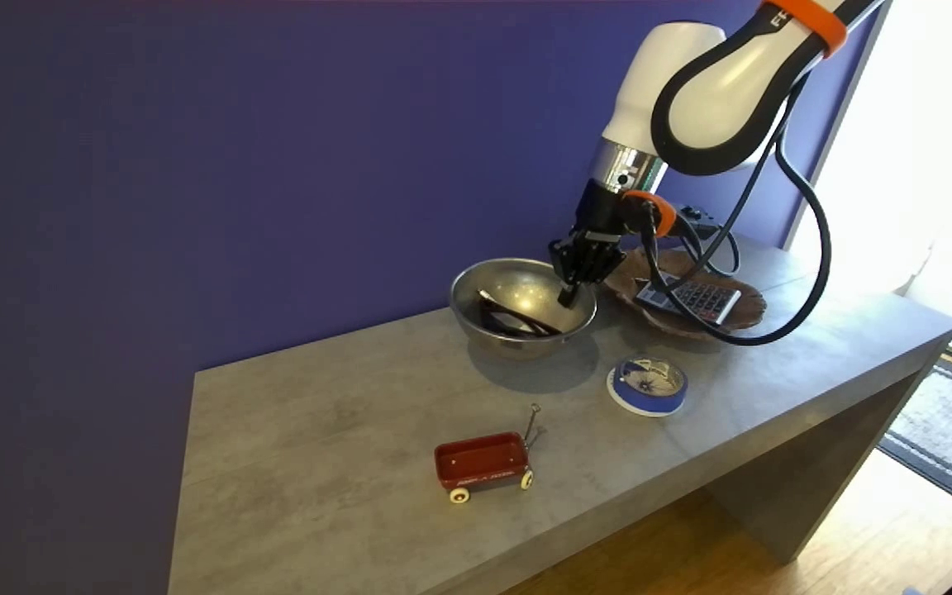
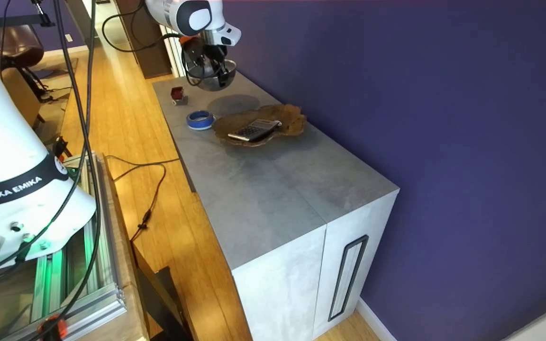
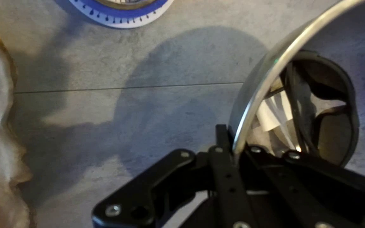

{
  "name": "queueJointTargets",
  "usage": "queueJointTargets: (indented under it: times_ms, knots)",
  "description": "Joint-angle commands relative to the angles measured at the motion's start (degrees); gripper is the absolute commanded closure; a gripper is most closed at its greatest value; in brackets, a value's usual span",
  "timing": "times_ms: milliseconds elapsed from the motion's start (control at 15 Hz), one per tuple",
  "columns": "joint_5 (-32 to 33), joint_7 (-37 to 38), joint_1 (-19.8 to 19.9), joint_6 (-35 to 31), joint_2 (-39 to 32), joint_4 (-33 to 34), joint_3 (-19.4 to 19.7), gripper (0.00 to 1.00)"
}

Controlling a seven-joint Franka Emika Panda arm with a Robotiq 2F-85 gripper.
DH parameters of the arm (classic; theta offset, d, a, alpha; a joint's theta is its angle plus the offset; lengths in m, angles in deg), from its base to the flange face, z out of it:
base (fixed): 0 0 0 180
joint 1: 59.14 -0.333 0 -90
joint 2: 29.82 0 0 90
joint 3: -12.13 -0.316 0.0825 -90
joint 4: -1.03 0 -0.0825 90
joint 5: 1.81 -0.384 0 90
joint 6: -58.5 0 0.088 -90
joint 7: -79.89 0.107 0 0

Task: Move the silver bowl to the left and remove the glasses from the silver bowl and put it on the table

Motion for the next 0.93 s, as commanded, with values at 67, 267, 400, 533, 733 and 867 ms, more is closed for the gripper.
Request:
queueJointTargets:
  times_ms: [67, 267, 400, 533, 733, 867]
  knots:
    - [-1.92, 0.52, 2.05, 3.90, -3.96, 5.79, -3.23, 0.99]
    - [-2.02, 1.06, 2.14, 4.01, -6.71, 8.23, -3.12, 0.99]
    - [-2.19, 0.73, 2.41, 3.62, -8.66, 9.64, -3.24, 0.99]
    - [-2.15, 0.99, 2.47, 3.64, -10.31, 11.05, -3.02, 0.99]
    - [-2.39, 0.91, 2.91, 3.73, -11.96, 12.53, -3.20, 0.99]
    - [-2.29, 0.97, 2.89, 3.77, -12.52, 13.26, -3.05, 0.69]
